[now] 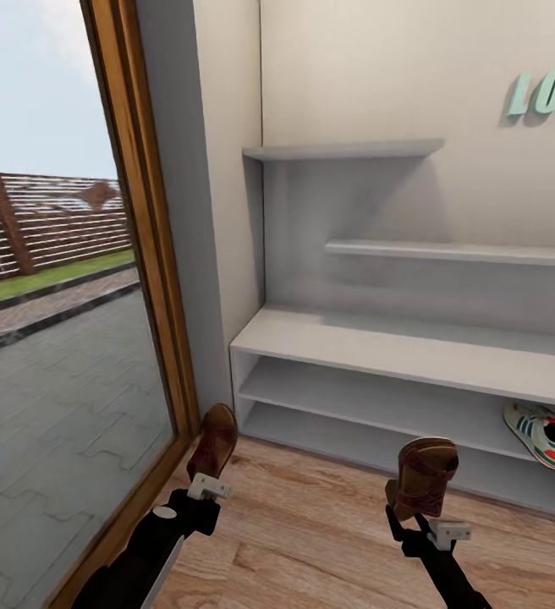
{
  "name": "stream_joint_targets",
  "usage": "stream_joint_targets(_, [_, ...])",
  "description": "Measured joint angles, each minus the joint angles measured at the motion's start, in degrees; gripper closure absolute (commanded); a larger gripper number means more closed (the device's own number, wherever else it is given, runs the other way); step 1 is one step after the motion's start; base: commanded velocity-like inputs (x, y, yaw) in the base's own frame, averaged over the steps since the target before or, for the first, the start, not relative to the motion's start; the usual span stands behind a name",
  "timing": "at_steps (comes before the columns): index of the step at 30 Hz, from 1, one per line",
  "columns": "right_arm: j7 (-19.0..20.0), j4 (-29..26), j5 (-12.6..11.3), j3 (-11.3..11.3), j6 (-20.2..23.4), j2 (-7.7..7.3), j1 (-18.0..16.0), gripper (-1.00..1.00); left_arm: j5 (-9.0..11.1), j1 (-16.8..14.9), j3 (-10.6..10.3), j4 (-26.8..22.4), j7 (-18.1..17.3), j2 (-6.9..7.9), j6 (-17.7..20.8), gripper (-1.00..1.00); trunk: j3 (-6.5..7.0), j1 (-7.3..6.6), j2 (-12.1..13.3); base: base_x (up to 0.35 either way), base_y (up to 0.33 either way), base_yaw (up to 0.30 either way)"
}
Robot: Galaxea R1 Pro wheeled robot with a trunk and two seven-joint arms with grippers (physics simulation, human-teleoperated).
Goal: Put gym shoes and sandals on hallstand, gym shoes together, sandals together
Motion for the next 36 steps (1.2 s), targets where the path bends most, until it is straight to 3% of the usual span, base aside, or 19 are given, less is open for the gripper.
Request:
stream_joint_targets(4, [-0.08,-0.01,0.00,0.09,0.43,0.00,0.00,1.00,0.04,0.00,0.00,0.00,0.04,0.00,0.00,1.00,0.00,0.00,0.00,0.000,0.000,0.000])
stream_joint_targets(6, [-0.11,0.00,0.00,0.13,3.19,0.04,0.00,1.00,0.05,0.00,0.00,0.00,0.05,0.00,0.00,1.00,0.00,0.00,0.00,0.000,0.000,0.000])
stream_joint_targets(8, [-0.12,-0.05,0.48,1.08,12.88,0.34,0.02,1.00,0.06,0.00,-0.02,0.00,0.06,0.00,0.00,1.00,0.00,0.00,0.00,0.000,0.000,0.000])
stream_joint_targets(9, [-0.10,-0.09,0.65,1.35,15.70,0.45,0.01,1.00,0.07,0.00,-0.03,0.00,0.06,-0.02,0.00,1.00,0.00,0.00,0.00,0.000,0.000,0.000])
stream_joint_targets(10, [-0.19,-0.47,1.21,0.93,24.60,0.69,-0.02,1.00,0.03,0.00,-0.06,0.00,0.06,-0.04,0.00,1.00,0.01,0.00,0.00,0.000,0.000,0.000])
stream_joint_targets(11, [-0.29,-0.75,2.74,2.82,30.81,0.79,0.03,1.00,0.01,0.00,-0.07,0.00,0.06,-0.06,0.00,1.00,-0.01,0.00,0.00,0.000,0.000,0.000])
stream_joint_targets(12, [-0.31,-2.69,3.98,2.71,38.87,0.91,-0.02,1.00,-0.01,0.00,-0.09,0.01,0.03,-0.06,0.00,1.00,0.01,0.00,0.00,0.000,0.000,0.000])
stream_joint_targets(14, [-1.49,-8.27,6.15,2.93,47.36,1.17,-0.02,1.00,-0.02,0.00,-0.09,0.01,0.04,-0.08,-0.01,1.00,0.01,0.00,0.00,0.000,0.000,0.000])
stream_joint_targets(17, [-5.71,-17.46,9.69,2.99,56.18,1.68,-0.02,1.00,-0.02,-0.01,-0.10,0.01,0.00,-0.09,-0.01,1.00,0.01,0.00,0.00,0.000,0.000,0.000])
stream_joint_targets(18, [-7.78,-21.22,11.11,3.00,60.59,2.17,-0.02,1.00,-0.03,0.00,-0.10,0.01,0.01,-0.09,-0.01,1.00,0.01,0.00,0.00,0.000,0.000,0.000])
stream_joint_targets(19, [-11.74,-27.24,13.63,2.91,71.20,4.34,-0.03,1.00,-0.03,0.00,-0.10,0.01,0.04,-0.09,-0.01,1.00,0.01,0.00,0.00,0.000,0.000,0.000])
stream_joint_targets(20, [-13.24,-29.71,13.89,3.13,77.38,5.97,0.01,1.00,-0.05,-0.01,-0.10,0.02,0.05,-0.09,-0.01,1.00,0.00,0.00,0.00,0.000,0.000,0.000])
stream_joint_targets(23, [-16.67,-32.54,15.48,3.06,89.27,8.26,0.01,1.00,-0.08,0.00,-0.13,0.01,0.06,-0.09,0.00,1.00,0.00,0.00,0.00,0.000,0.000,0.000])
stream_joint_targets(25, [-17.83,-33.37,15.93,3.04,93.63,9.04,0.01,1.00,-0.10,0.00,-0.16,0.00,0.06,-0.09,0.00,1.00,0.00,0.00,0.00,0.000,0.000,0.000])
stream_joint_targets(30, [-18.54,-33.80,15.96,3.04,97.40,10.41,-0.12,1.00,-0.11,0.02,-0.18,0.00,0.03,-0.09,0.00,1.00,0.00,0.00,0.00,0.000,0.000,0.000])
stream_joint_targets(36, [-18.62,-33.90,15.96,3.03,105.28,11.17,-0.78,1.00,-0.12,0.00,-0.18,0.00,0.04,-0.09,0.00,1.00,0.00,0.00,0.00,0.000,0.000,0.000])
